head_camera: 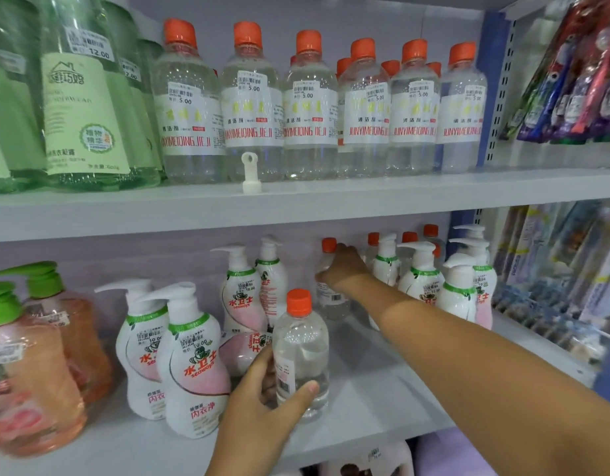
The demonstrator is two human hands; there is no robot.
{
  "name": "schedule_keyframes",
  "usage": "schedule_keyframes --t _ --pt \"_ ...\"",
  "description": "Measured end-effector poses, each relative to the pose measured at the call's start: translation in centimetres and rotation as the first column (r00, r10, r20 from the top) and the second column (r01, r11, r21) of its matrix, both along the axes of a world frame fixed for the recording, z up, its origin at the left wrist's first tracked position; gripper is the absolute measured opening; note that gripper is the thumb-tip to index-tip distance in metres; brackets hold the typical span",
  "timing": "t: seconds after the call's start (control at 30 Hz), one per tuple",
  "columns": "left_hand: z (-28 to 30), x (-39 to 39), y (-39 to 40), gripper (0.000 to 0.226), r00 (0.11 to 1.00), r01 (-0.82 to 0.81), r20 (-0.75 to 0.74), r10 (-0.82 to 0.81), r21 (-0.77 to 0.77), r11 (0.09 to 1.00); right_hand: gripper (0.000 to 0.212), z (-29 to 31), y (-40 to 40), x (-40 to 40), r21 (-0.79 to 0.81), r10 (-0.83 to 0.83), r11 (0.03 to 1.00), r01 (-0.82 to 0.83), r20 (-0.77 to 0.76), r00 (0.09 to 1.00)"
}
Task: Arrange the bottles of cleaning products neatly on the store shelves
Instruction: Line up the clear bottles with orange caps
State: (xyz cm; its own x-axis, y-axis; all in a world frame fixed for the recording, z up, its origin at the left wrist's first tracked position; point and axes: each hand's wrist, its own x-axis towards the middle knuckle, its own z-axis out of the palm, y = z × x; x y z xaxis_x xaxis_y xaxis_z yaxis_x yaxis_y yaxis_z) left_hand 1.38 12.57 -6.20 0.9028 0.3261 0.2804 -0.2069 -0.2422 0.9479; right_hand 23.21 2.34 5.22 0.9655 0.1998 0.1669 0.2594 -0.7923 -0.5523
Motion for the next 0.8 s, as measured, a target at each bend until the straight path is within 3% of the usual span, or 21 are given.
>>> schedule_keyframes --t 0.1,0.27,0.43,0.6,0.8 --pt "-0.1 -0.2 0.1 0.063 1.000 -0.006 -0.006 0.006 -0.009 1.000 0.037 0.7 -1.7 -3.8 0.066 0.071 0.995 -0.069 -0.031 0.997" --pt "0.2 -0.5 -0.3 0.065 0.999 -0.035 -0.039 0.035 -0.015 0.999 0.031 0.1 -6.8 -9.4 0.160 0.176 0.972 -0.170 -0.023 0.984" --pt "0.5 -0.6 -0.8 0.053 0.998 -0.044 -0.049 0.045 0.032 0.999 0.048 -2.1 -11.5 -13.7 0.378 0.297 0.880 -0.287 0.031 0.954" --pt "1.1 -0.8 -2.0 0.073 0.987 -0.102 -0.111 0.116 0.121 0.987 0.075 -7.1 -12.5 -14.1 0.504 0.289 0.840 -0.201 -0.102 0.952" --pt "2.7 -3.1 -4.9 0.062 0.984 -0.163 -0.060 0.169 0.096 0.982 0.065 -7.2 -14.6 -15.5 0.571 0.305 0.797 -0.196 -0.101 0.947"
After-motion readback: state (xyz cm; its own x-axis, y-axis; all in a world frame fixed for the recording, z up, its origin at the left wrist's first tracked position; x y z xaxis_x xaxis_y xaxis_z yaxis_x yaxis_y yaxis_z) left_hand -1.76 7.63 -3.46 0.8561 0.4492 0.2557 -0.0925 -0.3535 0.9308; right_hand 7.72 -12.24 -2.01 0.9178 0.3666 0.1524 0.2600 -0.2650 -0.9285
